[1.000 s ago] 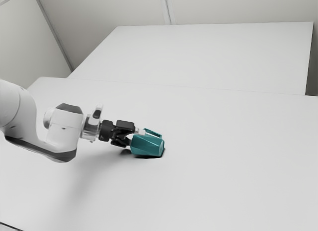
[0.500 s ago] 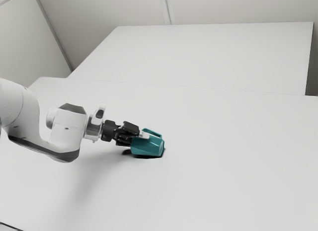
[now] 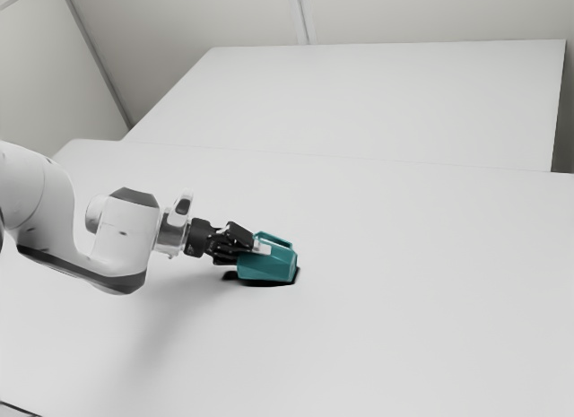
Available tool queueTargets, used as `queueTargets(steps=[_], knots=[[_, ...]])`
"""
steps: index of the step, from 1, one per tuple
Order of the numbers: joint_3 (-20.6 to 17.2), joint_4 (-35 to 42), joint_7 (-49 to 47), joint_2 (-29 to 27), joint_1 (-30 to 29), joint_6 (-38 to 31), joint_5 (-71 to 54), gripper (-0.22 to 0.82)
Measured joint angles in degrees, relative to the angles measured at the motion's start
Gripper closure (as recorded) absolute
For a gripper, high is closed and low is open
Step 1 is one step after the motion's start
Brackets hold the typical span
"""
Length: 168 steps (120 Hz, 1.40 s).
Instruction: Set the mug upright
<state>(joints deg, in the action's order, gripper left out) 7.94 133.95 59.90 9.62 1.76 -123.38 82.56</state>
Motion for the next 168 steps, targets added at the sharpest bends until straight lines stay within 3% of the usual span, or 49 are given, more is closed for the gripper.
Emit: queueTargets(steps=[47, 84, 99, 112, 136, 150, 168], knots=[[0.0, -1.7, -0.8, -0.8, 0.4, -0.4, -0.1, 0.73], [-0.1, -5.6, -1.5, -2.7, 1.4, -0.8, -2.7, 0.76], [-0.3, -11.3, -4.7, -3.4, 1.4, -1.9, -17.1, 0.77], [-0.9, -15.5, -10.0, -4.6, 1.7, -2.1, -36.7, 0.77], [-2.5, -22.1, -23.1, -4.6, 2.3, 4.7, -72.9, 0.78], [-2.7, -22.1, -30.3, -2.8, 2.7, 5.9, -83.1, 0.78], [-2.7, -20.9, -38.6, -1.1, 2.3, 3.5, -87.7, 0.78]])
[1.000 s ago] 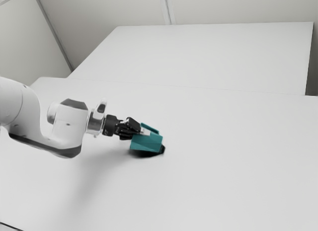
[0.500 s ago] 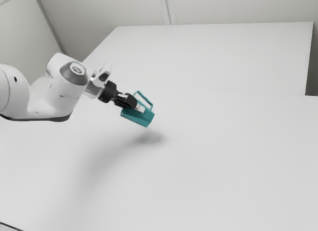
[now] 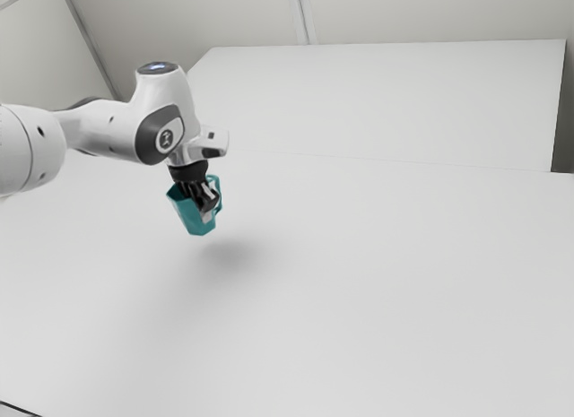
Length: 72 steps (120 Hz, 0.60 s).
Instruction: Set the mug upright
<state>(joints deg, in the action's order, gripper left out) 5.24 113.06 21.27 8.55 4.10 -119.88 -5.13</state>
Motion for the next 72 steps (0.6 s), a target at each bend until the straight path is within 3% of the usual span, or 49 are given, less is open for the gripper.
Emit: queueTargets(steps=[63, 72], knots=[[0.0, 4.1, -18.4, 4.7, -0.5, -8.9, 1.3, 0.78], [0.0, 4.1, -19.7, 4.8, -0.4, -9.2, 1.7, 0.63]])
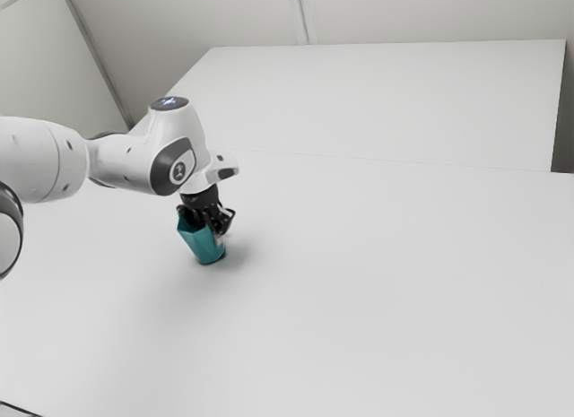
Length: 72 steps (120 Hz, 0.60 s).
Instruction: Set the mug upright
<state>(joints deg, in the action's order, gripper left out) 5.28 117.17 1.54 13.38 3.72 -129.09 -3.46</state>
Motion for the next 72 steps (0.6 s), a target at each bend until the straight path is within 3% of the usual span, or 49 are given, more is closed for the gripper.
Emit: queueTargets(steps=[15, 29, 48, 72], knots=[[0.0, 0.0, -1.8, 0.1, 0.1, -0.3, 0.4, 0.36], [0.0, -0.1, -3.1, -0.1, 0.2, -0.4, 0.5, 0.21], [-0.1, -3.6, -4.5, -4.4, 1.2, 2.4, -0.6, 0.1], [-3.9, -17.6, -6.2, -9.4, 2.7, 15.4, -3.0, 0.04]])
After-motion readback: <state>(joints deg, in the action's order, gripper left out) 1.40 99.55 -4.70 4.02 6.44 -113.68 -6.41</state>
